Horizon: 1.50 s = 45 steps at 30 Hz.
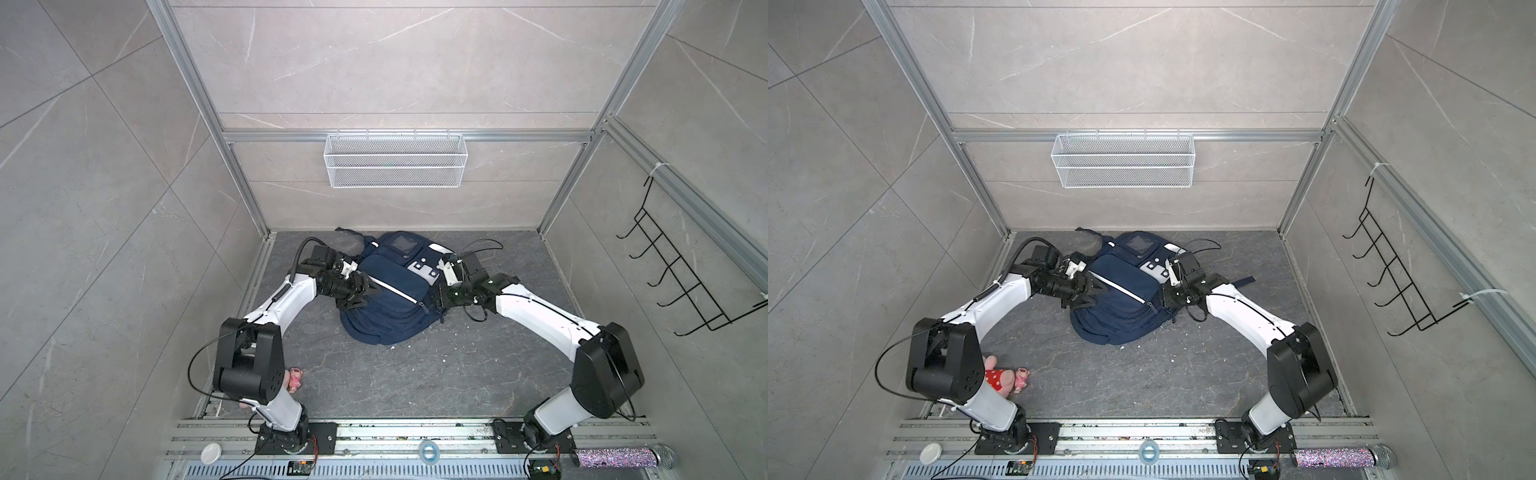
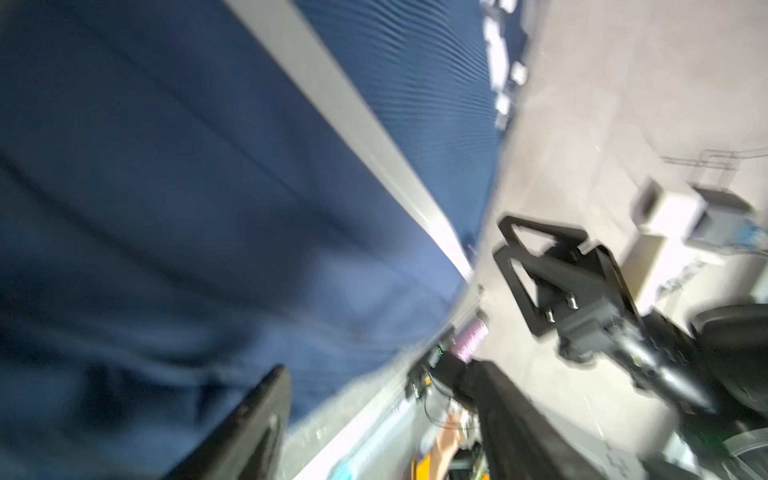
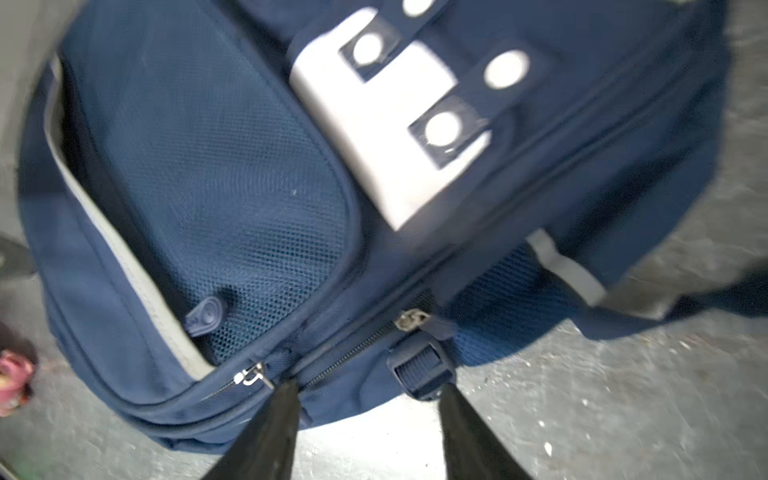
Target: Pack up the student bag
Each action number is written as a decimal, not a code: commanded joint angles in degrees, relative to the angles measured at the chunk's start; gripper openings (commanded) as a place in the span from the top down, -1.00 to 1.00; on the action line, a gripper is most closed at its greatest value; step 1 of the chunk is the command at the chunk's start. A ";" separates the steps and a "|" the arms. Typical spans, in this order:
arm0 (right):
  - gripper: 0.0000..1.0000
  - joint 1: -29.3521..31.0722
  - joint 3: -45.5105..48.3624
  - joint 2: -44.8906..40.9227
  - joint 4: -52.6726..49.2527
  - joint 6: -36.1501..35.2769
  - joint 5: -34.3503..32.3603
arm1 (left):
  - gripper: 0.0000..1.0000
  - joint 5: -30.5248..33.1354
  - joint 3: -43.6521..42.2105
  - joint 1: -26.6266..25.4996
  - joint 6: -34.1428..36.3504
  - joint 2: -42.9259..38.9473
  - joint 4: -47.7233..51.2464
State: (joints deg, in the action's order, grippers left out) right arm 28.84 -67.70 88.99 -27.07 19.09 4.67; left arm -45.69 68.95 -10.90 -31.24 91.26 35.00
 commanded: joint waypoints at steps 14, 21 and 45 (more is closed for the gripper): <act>-0.99 -17.81 5.22 3.86 1.92 18.45 2.31 | -0.62 9.62 7.42 9.59 10.48 12.54 -2.77; -1.00 -20.78 5.14 1.79 1.58 13.83 0.86 | -0.63 4.97 -5.66 2.41 2.49 9.01 -17.17; -0.99 -32.59 23.79 -13.34 23.82 6.46 -9.55 | -0.99 51.65 -21.71 2.04 8.96 -26.88 -9.03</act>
State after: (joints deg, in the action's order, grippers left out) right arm -3.46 -48.88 77.10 -11.79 25.04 -2.02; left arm -6.50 48.73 -10.13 -21.58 60.69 26.57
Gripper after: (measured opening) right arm 0.997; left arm 0.995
